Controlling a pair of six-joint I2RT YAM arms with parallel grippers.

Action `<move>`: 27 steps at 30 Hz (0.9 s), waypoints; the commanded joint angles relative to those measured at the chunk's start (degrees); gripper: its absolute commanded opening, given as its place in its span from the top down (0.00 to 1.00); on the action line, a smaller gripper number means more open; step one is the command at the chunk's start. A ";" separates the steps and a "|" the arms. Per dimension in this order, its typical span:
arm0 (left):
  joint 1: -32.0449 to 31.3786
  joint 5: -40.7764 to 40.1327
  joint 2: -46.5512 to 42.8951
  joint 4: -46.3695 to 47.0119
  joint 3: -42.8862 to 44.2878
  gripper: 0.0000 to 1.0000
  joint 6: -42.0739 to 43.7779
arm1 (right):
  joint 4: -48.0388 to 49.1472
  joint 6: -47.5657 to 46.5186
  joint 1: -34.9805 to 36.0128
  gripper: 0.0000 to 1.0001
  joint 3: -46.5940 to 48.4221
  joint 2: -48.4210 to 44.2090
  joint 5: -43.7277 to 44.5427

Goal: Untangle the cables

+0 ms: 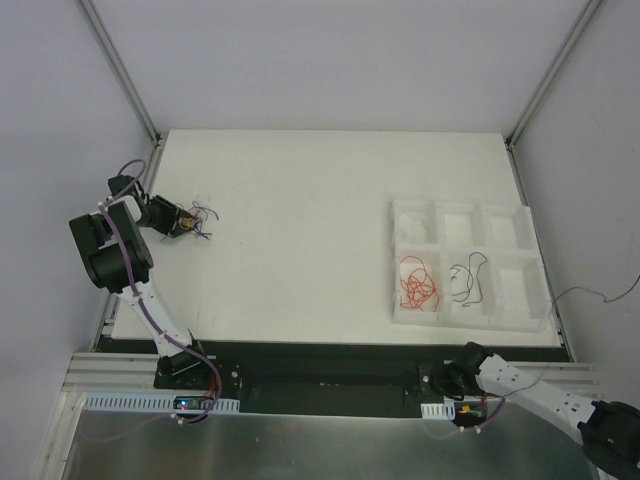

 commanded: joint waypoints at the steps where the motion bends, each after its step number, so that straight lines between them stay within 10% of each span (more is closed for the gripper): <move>1: -2.15 -0.01 -2.76 -1.28 0.04 0.62 2.34 | 1.55 2.78 0.76 1.00 -2.12 14.10 -0.35; 11: -7.16 1.57 -5.75 -1.28 0.57 0.56 2.86 | -0.13 -1.44 0.85 1.00 23.46 35.84 -3.15; 24: -11.73 0.34 -12.87 -1.02 -0.05 0.22 5.85 | 4.54 0.76 -0.47 1.00 8.28 35.76 -0.96; 27: -12.96 -0.45 -15.85 -1.10 -0.13 0.01 7.34 | 4.10 3.30 -1.61 1.00 3.71 36.03 -1.57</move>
